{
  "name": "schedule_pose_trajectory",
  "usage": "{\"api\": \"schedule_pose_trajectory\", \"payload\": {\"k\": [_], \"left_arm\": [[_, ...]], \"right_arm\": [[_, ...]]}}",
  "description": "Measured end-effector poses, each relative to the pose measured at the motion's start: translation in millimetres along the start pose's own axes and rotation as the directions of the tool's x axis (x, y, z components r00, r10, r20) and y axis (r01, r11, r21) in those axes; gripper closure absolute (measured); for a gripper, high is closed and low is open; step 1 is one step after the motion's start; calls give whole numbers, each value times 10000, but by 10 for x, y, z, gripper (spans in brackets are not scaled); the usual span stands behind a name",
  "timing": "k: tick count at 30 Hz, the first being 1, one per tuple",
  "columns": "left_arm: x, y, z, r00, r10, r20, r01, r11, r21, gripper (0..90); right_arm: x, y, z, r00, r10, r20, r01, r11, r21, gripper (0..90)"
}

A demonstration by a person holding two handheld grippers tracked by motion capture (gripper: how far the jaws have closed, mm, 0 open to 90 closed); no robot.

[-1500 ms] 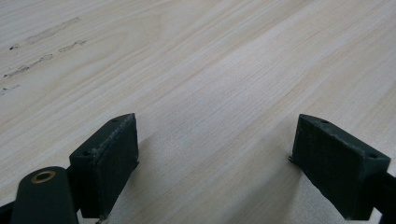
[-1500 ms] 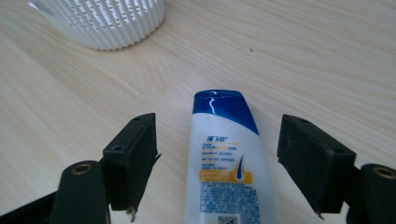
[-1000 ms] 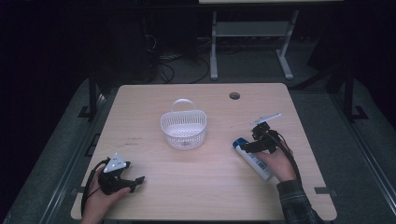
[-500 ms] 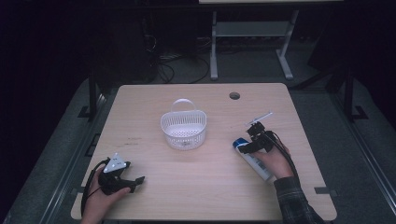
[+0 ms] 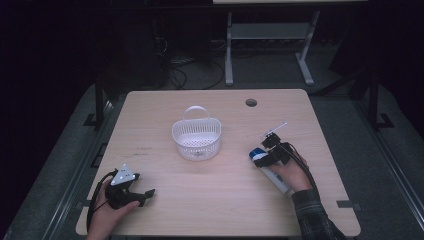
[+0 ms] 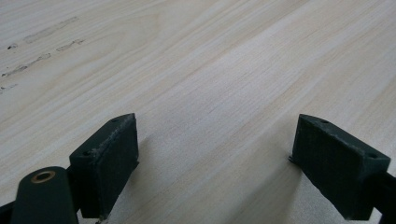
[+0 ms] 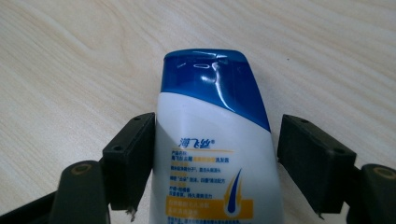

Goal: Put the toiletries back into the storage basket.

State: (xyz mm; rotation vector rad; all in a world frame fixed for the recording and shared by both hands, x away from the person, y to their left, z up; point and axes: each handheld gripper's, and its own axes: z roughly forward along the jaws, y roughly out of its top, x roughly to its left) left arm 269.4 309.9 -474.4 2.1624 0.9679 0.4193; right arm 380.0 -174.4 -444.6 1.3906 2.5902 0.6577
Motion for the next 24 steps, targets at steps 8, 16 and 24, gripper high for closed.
{"api": "schedule_pose_trajectory", "payload": {"k": [8,16,24], "left_arm": [[-1,0,-1,10000,0,4,0,10000,0,135],[-2,-1,-2,10000,10,2,-10,10000,8,135],[-2,-3,-4,10000,32,13,-32,10000,8,135]], "right_arm": [[23,-5,50,9997,-182,181,175,9992,357,280],[55,-3,58,9987,-384,339,368,9982,466,321],[33,-24,30,9991,-251,340,241,9993,294,330]]}}
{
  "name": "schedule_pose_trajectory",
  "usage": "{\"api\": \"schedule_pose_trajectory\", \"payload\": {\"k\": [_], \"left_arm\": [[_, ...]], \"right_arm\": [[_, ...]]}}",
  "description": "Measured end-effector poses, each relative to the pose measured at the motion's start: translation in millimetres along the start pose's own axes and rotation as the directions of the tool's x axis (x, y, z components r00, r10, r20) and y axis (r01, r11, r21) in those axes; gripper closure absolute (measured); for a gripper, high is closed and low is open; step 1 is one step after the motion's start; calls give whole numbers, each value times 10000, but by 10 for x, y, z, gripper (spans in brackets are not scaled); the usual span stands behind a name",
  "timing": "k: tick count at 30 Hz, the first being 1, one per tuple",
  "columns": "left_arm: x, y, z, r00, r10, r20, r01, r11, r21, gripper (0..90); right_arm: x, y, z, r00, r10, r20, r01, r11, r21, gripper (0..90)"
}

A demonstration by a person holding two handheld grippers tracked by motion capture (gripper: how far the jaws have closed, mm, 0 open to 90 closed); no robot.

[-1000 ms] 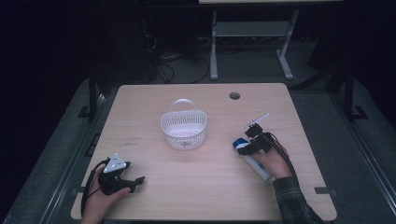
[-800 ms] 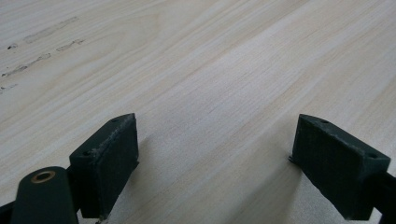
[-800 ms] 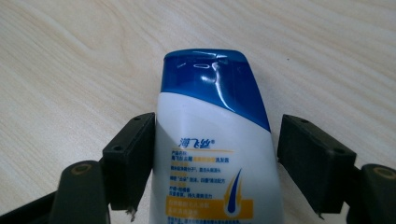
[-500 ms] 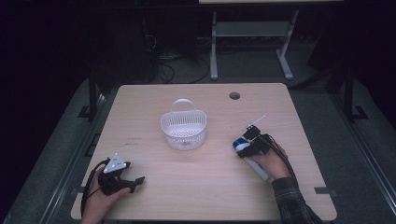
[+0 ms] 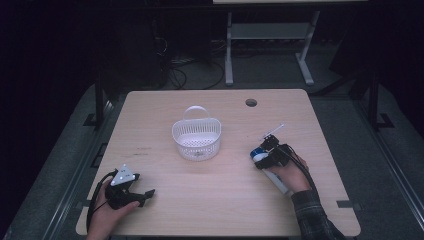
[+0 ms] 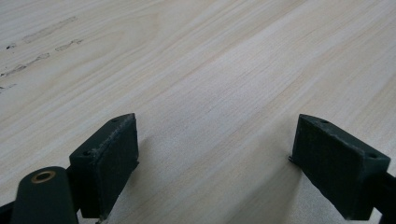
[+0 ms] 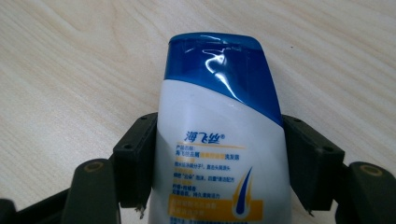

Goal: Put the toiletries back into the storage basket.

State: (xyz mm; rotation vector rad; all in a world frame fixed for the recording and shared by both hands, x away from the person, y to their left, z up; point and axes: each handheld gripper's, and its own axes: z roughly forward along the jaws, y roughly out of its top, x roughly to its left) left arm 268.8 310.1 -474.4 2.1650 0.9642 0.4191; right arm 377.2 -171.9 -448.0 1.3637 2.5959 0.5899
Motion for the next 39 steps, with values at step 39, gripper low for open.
{"api": "schedule_pose_trajectory", "payload": {"k": [39], "left_arm": [[-3,-2,-4,10000,21,3,-21,10000,14,136]], "right_arm": [[-80,-274,-769,9948,634,-799,-926,8899,-4466,337]]}}
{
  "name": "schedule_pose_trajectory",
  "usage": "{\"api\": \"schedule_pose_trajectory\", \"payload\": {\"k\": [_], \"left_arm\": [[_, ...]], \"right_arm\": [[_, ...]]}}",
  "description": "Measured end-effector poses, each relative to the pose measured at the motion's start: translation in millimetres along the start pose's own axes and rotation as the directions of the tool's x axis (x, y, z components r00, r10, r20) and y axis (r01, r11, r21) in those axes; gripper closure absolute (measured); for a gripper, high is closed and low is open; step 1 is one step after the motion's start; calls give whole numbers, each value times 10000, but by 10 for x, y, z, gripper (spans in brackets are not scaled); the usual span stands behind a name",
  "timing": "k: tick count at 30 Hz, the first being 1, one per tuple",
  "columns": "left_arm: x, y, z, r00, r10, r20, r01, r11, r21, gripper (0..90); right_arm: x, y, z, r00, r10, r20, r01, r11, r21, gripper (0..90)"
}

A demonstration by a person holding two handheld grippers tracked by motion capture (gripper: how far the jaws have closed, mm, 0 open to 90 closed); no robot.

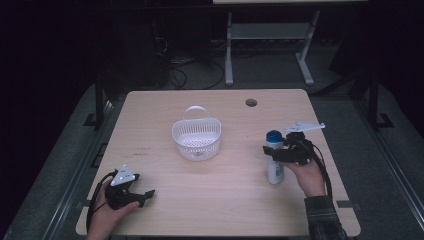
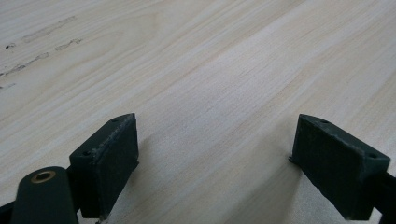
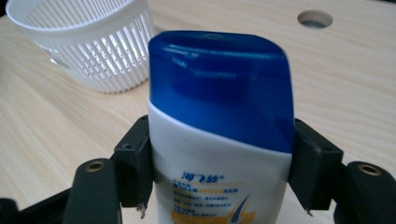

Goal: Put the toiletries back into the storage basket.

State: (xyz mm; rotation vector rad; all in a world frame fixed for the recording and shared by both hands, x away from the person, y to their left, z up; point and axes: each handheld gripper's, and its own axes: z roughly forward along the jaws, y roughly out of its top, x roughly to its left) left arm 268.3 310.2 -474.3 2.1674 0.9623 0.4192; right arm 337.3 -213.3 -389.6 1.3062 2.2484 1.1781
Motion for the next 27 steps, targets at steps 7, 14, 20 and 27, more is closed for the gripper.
{"api": "schedule_pose_trajectory", "payload": {"k": [7,14,20,27], "left_arm": [[0,0,0,10000,0,1,0,10000,1,135],[1,0,0,10000,15,-7,-15,10000,1,136],[1,0,0,10000,8,-1,-8,10000,-4,136],[1,0,1,10000,5,-4,-5,10000,-4,136]], "right_arm": [[-2,-9,-46,9999,-134,-53,130,9978,-649,337],[24,36,-76,9997,-263,-29,258,9947,-998,337],[62,111,-96,9992,-397,-17,392,9924,-1168,337],[122,259,-114,9981,-609,-111,587,9878,-1445,337]]}}
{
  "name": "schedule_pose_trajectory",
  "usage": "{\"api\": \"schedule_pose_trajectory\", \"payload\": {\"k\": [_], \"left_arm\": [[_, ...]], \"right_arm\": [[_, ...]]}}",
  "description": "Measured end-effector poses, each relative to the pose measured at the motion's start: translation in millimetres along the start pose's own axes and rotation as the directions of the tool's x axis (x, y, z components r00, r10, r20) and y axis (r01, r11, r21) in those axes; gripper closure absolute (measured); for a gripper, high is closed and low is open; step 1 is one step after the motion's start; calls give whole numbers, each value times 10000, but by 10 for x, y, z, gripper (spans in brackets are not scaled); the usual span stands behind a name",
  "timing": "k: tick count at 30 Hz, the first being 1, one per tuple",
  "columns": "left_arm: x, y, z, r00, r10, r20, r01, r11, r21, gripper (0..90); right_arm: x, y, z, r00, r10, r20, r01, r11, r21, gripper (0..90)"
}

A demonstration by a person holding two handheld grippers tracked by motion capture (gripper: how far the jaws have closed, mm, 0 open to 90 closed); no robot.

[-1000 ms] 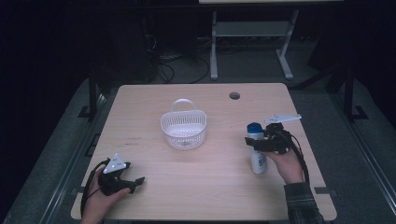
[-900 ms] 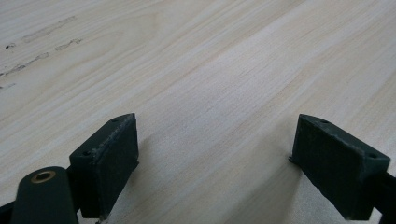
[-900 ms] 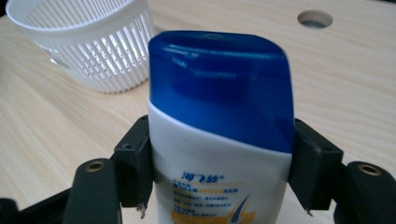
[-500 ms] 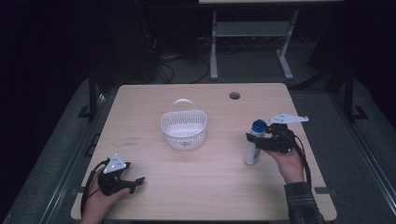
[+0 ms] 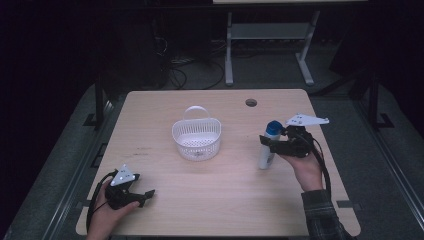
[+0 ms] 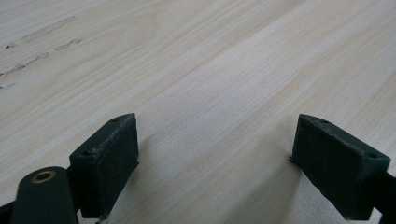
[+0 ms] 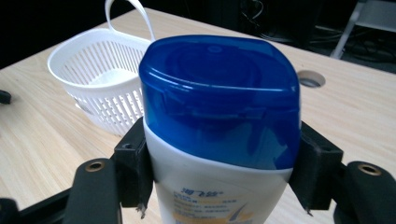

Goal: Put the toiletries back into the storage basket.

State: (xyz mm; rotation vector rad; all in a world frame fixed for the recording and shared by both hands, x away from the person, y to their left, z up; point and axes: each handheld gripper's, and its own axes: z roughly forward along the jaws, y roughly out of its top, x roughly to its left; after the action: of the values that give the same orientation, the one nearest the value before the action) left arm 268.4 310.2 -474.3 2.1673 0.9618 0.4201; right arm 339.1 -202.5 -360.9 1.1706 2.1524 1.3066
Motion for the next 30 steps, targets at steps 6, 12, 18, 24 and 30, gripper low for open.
{"api": "schedule_pose_trajectory", "payload": {"k": [6,12,18,24,30], "left_arm": [[2,0,-2,10000,25,-2,-25,10000,17,136],[0,0,-1,10000,2,7,-2,10000,10,136],[1,0,-1,10000,14,0,-14,10000,9,135],[2,0,-3,10000,41,5,-41,10000,30,136],[1,0,-3,10000,38,13,-38,10000,27,136]], "right_arm": [[48,130,41,9996,-269,-14,269,9996,-32,337],[82,228,63,9992,-377,-116,376,9992,-163,337],[120,326,79,9986,-488,-185,481,9982,-361,337],[166,430,115,9978,-607,-263,596,9973,-421,337],[228,543,165,9965,-770,-329,754,9959,-491,337]]}}
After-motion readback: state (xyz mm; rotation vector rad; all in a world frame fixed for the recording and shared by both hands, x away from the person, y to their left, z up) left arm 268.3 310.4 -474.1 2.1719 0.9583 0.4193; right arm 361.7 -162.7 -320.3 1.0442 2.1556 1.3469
